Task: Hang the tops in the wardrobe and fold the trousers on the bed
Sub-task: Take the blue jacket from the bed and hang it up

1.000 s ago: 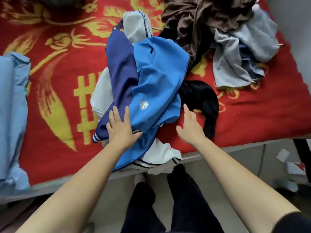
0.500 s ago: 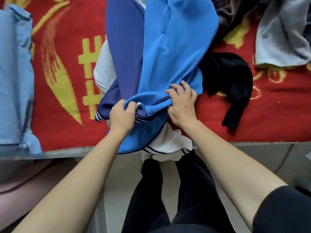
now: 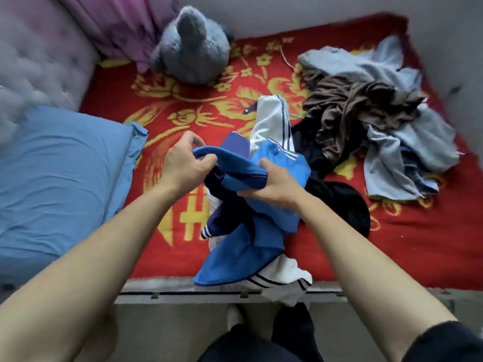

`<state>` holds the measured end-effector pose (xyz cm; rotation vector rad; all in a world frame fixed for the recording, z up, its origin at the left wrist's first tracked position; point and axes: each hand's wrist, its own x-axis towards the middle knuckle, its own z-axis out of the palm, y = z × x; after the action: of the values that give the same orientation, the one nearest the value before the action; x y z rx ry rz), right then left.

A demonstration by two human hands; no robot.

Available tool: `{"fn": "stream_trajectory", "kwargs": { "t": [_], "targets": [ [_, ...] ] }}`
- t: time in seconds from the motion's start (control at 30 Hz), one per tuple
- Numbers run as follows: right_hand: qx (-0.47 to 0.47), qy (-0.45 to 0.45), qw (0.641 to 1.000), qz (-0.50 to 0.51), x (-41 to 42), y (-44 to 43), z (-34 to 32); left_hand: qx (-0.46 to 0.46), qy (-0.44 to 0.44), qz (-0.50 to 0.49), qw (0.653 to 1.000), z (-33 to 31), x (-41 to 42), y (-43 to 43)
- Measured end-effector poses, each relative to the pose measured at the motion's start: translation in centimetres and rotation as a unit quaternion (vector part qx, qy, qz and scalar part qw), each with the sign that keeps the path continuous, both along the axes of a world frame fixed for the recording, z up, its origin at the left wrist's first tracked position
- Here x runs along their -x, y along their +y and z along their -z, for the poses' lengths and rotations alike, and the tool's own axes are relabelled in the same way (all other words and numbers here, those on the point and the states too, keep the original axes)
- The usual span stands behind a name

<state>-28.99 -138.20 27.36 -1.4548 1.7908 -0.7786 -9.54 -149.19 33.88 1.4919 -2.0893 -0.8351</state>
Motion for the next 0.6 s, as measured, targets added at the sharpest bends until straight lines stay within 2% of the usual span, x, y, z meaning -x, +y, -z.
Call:
{"fn": "stream_trajectory", "kwargs": {
  "t": [0.1, 0.2, 0.33, 0.43, 0.5, 0.6],
  "targets": [
    [0.112, -0.031, 0.993, -0.006, -0.6, -2.4, -9.6, 0.097, 0.049, 0.021, 0.994, -6.9, -2.6, -2.2],
    [0.26, -0.009, 0.963, 0.067, -1.1, -4.0, -18.6, 0.189, 0.16, 0.01, 0.969, -13.1, -4.5, -4.0],
    [0.344, -0.025, 0.932, 0.108, -3.2, -3.8, -26.3, 0.248, 0.261, -0.001, 0.933, -16.2, -5.4, -3.4],
    [0.353, -0.061, 0.925, 0.129, -4.7, -3.1, -28.7, 0.233, 0.203, 0.02, 0.951, -12.8, -6.1, -1.4],
    [0.349, -0.085, 0.923, 0.135, -5.3, -2.5, -29.2, 0.167, 0.119, 0.055, 0.977, -9.0, -6.8, 0.3],
    [0.333, -0.116, 0.925, 0.142, -6.2, -1.4, -29.1, 0.04, 0.035, 0.086, 0.995, -3.2, -7.6, 2.9]
  ]
}}
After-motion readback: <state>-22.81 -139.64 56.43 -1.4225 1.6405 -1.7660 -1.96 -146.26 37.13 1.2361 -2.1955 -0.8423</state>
